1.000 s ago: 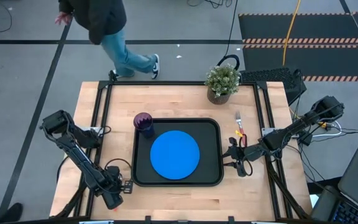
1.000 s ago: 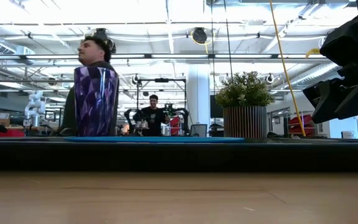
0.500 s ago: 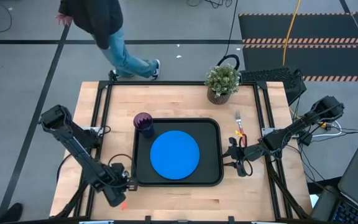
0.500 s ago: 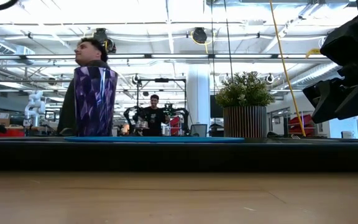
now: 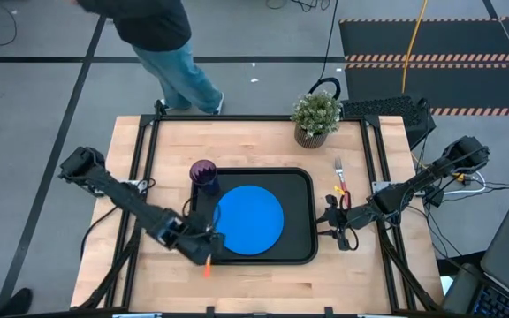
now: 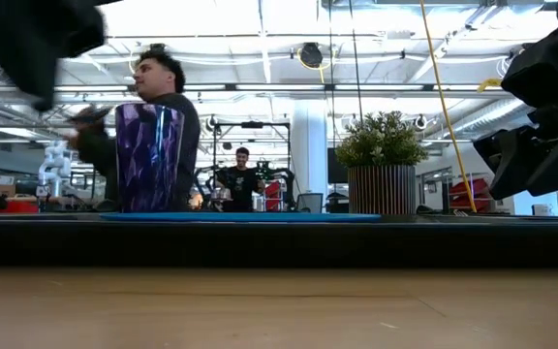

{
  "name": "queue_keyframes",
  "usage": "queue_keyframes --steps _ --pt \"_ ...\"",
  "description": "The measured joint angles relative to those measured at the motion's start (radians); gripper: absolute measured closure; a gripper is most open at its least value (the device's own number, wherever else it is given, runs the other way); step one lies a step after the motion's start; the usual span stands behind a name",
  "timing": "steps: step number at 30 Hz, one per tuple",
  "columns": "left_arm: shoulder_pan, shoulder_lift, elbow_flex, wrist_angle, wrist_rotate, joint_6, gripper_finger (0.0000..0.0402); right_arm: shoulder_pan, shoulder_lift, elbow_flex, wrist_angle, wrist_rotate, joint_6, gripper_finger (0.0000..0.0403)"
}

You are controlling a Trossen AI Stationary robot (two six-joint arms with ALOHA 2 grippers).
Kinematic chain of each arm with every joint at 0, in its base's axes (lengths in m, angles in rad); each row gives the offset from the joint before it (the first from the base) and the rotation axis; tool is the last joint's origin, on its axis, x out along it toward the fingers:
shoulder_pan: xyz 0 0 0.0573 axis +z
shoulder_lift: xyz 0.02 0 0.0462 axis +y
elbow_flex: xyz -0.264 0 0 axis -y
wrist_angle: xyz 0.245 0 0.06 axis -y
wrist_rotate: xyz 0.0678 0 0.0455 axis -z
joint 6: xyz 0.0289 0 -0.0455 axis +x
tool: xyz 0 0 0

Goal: Pick and place plate/cup/fork/spoon on tray
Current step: Put the orange spoon on the black serving tray to the right side of the blue plate

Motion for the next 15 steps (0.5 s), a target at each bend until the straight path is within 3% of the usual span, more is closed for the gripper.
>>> queue_keyframes --steps 4,7,15 --pt "0.077 0.002 0.060 0.008 0.007 0.105 0.0401 -0.002 -0.011 0.000 -0.004 0.006 -0.007 0.0245" --pt "0.124 0.011 0.104 0.009 0.008 0.165 0.0401 -0.008 -0.027 0.000 0.015 0.075 -0.033 0.0245" --pt "0.238 0.123 0.210 0.001 0.054 0.274 0.0401 -0.053 -0.071 0.000 0.026 0.128 -0.132 0.0245"
